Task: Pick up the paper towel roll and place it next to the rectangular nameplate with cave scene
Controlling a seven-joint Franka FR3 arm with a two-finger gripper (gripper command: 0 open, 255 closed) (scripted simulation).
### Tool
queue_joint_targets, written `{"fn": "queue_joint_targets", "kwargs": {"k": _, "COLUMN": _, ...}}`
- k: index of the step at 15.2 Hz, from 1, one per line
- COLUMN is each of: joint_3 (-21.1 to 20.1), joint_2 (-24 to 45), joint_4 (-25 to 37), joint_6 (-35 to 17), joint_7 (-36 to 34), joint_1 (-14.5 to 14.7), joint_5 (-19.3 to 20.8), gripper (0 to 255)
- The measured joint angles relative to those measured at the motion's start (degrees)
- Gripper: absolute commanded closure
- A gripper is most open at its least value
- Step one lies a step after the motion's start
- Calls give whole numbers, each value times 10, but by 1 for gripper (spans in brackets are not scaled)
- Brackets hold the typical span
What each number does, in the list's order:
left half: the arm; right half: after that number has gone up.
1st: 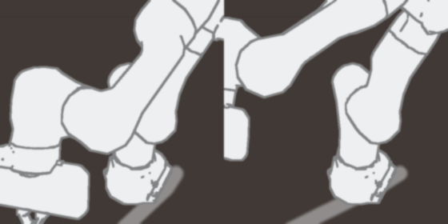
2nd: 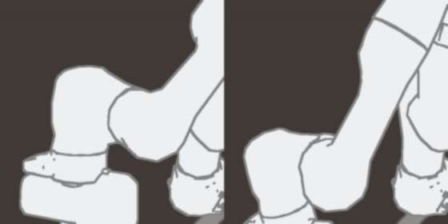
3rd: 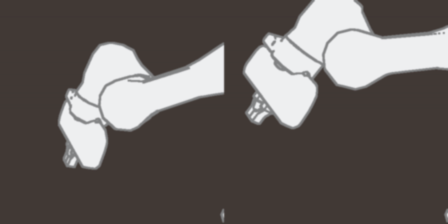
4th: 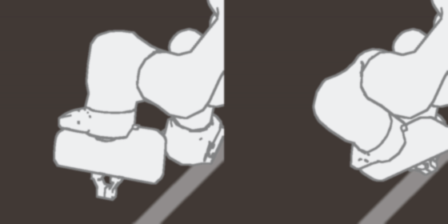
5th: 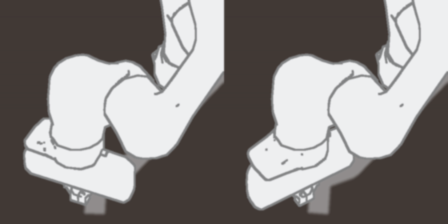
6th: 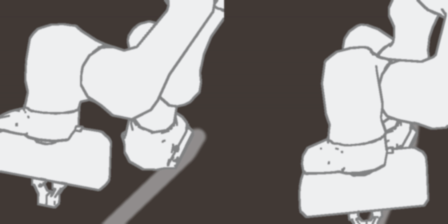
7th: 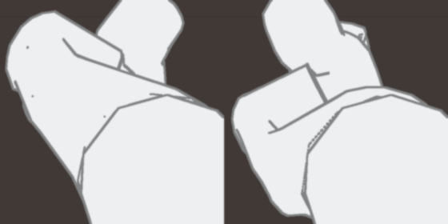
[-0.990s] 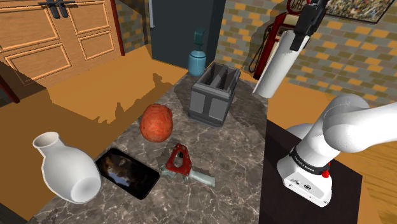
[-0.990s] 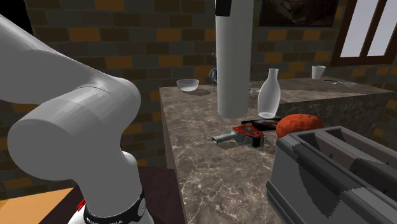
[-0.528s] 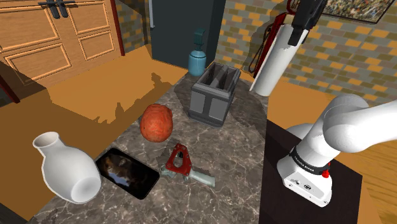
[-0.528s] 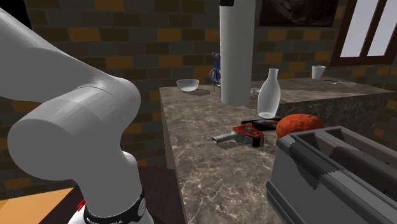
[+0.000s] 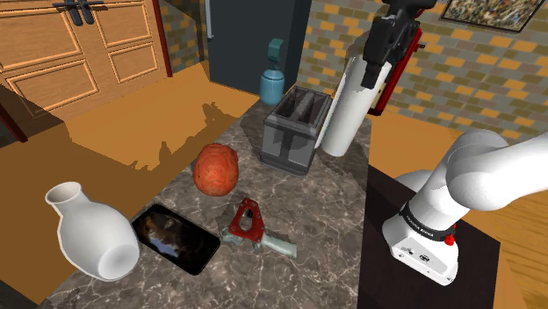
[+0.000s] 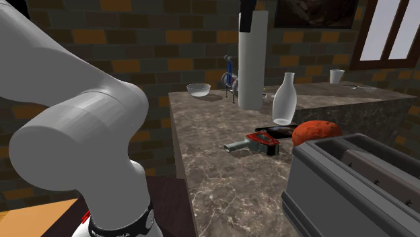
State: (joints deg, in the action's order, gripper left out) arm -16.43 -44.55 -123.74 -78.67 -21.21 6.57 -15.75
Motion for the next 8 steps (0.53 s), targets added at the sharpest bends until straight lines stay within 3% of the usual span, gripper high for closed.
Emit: {"fn": "queue_joint_targets", "kwargs": {"k": 8, "joint_3": -112, "joint_2": 85, "joint_4": 26, "joint_6": -86, "joint_7": -90, "joint_1": 0, "joint_5": -44, "gripper": 255}}
